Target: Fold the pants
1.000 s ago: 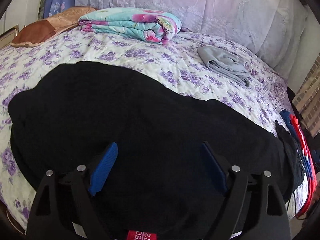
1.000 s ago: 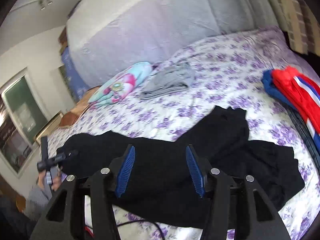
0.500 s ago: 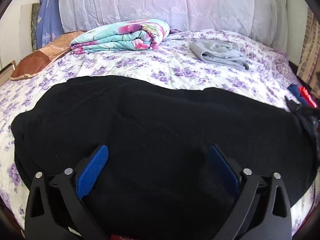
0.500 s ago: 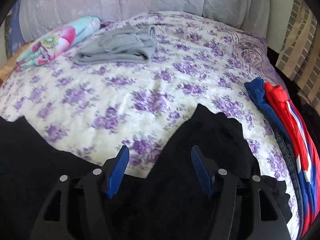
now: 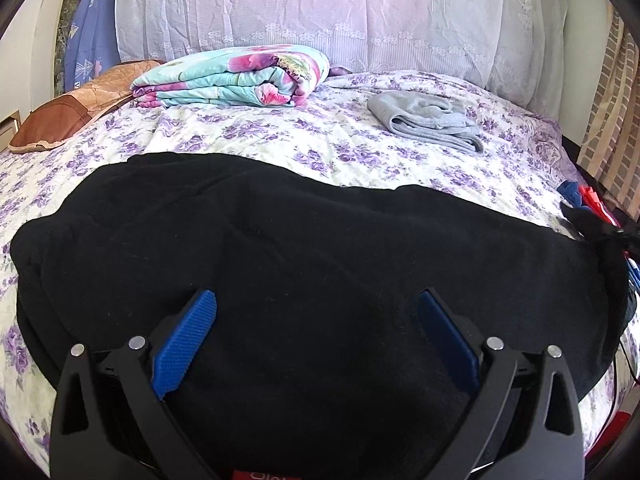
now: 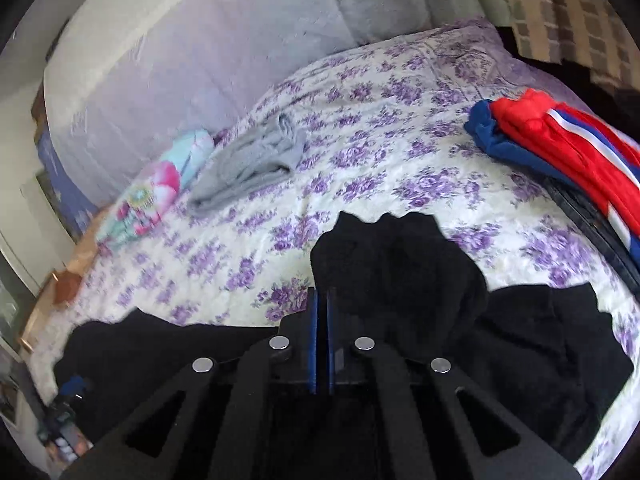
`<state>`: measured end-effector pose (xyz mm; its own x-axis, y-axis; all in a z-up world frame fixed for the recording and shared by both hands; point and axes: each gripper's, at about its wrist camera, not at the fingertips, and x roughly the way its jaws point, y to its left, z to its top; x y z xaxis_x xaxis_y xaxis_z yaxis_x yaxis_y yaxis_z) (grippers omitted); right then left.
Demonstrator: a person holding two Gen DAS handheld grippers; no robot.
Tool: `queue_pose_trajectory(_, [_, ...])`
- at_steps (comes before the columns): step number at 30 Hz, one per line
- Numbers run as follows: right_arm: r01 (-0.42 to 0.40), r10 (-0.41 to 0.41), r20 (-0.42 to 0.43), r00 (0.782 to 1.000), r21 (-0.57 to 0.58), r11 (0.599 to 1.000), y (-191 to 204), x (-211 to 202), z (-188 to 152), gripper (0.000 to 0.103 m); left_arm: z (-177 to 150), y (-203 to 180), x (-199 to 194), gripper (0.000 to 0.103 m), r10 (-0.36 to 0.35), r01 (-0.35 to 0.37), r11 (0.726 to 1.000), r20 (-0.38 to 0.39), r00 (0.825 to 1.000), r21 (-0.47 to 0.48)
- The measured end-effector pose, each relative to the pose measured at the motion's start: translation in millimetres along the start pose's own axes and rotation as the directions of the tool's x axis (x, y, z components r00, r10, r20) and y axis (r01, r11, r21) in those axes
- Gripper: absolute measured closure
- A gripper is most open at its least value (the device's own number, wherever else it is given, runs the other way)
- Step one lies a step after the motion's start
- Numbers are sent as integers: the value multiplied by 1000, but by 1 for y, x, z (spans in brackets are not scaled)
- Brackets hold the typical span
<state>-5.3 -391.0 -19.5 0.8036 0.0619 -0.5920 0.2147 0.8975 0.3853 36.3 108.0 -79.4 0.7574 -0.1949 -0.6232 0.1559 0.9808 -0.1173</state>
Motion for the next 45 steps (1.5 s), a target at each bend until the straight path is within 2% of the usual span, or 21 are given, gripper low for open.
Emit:
queue_pose_trajectory(3, [-29,14,86,996,175,984,-50,-54,-17,100,0,-2,1,5,14,-14,1000,-7,1000,6])
queue_pose_trajectory(5, [-7,-7,48,999,296,955,-87,-70,-42,99,0,-3,3,5,24,-24,1000,-12,1000,12])
queue_pose_trajectory(7, [17,-18,-1,1000,383,923,-110,-74,-63,92,1,-5,4,5,37,-36,999,-17,999,19])
queue_pose_trajectory(8, [4,-7,4,1000,427,904,-120,-75,-71,92,1,-5,4,5,42,-42,999,-20,999,21])
queue_pose_trajectory(10, [-28,19,25,1000,444,896,-125,-75,-71,83,1,-7,5,5,55,-54,998,-24,998,27])
queue_pose_trajectory(12, [-4,-12,40,999,370,929,-112,-75,-64,73,1,-8,5,5,65,-64,997,-27,997,32])
queue_pose_trajectory(15, [148,-160,75,984,144,978,-78,-84,-58,64,0,-8,5,5,72,-71,997,-27,997,31])
queue_pose_trajectory(17, [276,-269,113,957,-51,960,-54,-88,-59,62,0,-8,5,5,73,-73,997,-28,997,31])
queue_pose_trajectory(20, [369,-332,172,928,-282,886,-23,-86,-68,62,1,-9,5,5,80,-79,996,-30,996,35])
queue_pose_trajectory(24, [355,-312,170,935,-441,824,5,-74,-78,62,1,-8,5,5,79,-78,996,-29,996,35])
queue_pose_trajectory(26, [367,-317,186,930,-520,772,20,-69,-86,62,1,-9,5,5,79,-78,996,-29,996,35])
queue_pose_trajectory(29, [443,-359,262,896,-599,667,32,-68,-93,61,1,-9,5,5,79,-78,996,-29,996,35])
queue_pose_trajectory(35, [409,-349,249,904,-741,533,55,-43,-106,61,1,-9,5,5,78,-77,996,-28,997,33])
queue_pose_trajectory(37, [423,-377,256,890,-770,477,59,-27,-110,63,0,-9,5,5,78,-77,996,-28,997,34])
queue_pose_trajectory(38, [428,-387,255,886,-770,473,59,-22,-108,63,0,-9,5,5,79,-78,996,-29,996,35])
queue_pose_trajectory(39, [432,-394,251,884,-763,482,57,-19,-106,66,0,-9,5,5,79,-78,996,-29,996,35])
queue_pose_trajectory(40, [431,-393,246,886,-749,503,55,-19,-101,80,0,-9,5,5,79,-78,996,-29,996,35])
queue_pose_trajectory(41, [436,-392,245,887,-725,533,51,-22,-94,86,1,-9,5,5,80,-79,996,-30,996,35])
queue_pose_trajectory(42, [443,-387,250,888,-692,570,46,-27,-85,97,0,-9,5,5,81,-80,996,-30,996,36])
queue_pose_trajectory(43, [443,-375,249,893,-631,637,35,-36,-72,103,1,-9,5,5,82,-81,996,-30,996,36])
queue_pose_trajectory(45, [387,-333,197,922,-446,807,-2,-51,-40,103,1,-10,5,5,82,-81,996,-30,996,36])
